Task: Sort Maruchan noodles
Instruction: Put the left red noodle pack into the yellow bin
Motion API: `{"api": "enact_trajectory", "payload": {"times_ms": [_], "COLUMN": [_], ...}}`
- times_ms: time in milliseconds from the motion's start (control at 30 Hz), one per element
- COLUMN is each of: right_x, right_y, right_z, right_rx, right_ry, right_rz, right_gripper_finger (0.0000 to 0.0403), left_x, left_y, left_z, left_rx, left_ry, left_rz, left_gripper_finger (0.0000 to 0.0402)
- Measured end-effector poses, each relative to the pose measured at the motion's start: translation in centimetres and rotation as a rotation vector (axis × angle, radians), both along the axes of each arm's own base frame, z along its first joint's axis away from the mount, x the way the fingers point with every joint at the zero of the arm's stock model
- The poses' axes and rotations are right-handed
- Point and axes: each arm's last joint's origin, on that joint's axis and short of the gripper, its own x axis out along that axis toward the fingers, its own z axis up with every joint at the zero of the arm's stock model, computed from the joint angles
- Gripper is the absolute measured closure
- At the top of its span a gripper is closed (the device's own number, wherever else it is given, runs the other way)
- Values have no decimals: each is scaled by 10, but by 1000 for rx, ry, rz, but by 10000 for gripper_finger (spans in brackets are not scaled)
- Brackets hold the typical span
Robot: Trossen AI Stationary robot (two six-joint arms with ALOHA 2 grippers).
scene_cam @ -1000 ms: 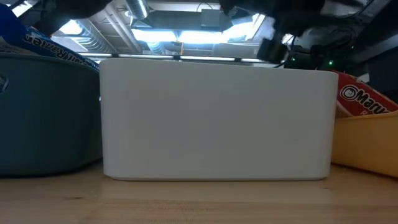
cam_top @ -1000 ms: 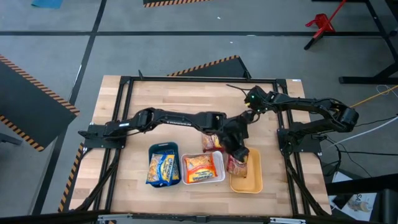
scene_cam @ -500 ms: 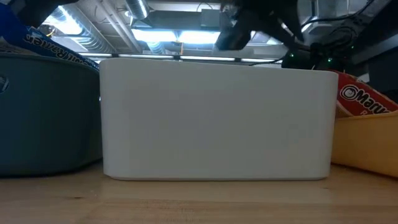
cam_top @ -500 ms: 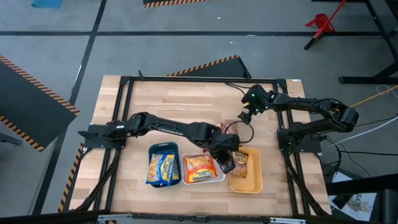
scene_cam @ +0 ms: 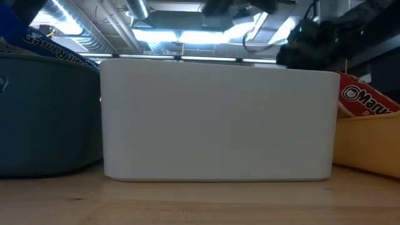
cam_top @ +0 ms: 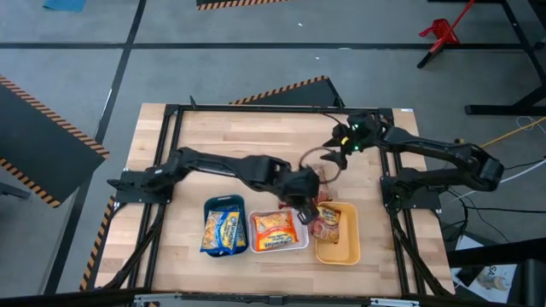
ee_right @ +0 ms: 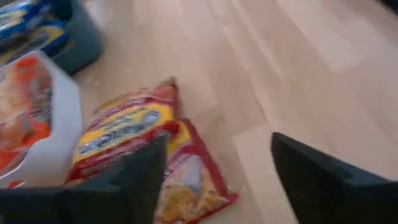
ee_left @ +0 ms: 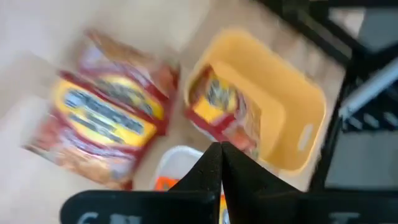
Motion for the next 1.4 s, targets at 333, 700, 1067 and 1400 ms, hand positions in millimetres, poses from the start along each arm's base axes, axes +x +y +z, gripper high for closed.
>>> {"api": "enact_trajectory", "payload": {"times_ms": [333, 700, 1067, 1400], "right_x": [3, 3, -10, -6], "right_y": [56, 120, 156, 184], "right_z": [24, 17, 3, -16], "right_rx": [-125, -169, -178, -171], "right_ry": [47, 173, 344, 426], "right_rz": [159, 299, 236, 130], "right_gripper_finger": [377, 399, 400, 402], "left_x": [-78, -105, -107, -106], "left_y": [10, 17, 19, 24], "left_z": [81, 95, 93, 93], "left_rx": [283, 376, 445, 488], "left_ry": [-101, -52, -12, 13], "left_rz": [248, 282, 240, 193], "left_gripper_finger": [401, 401, 401, 401]}}
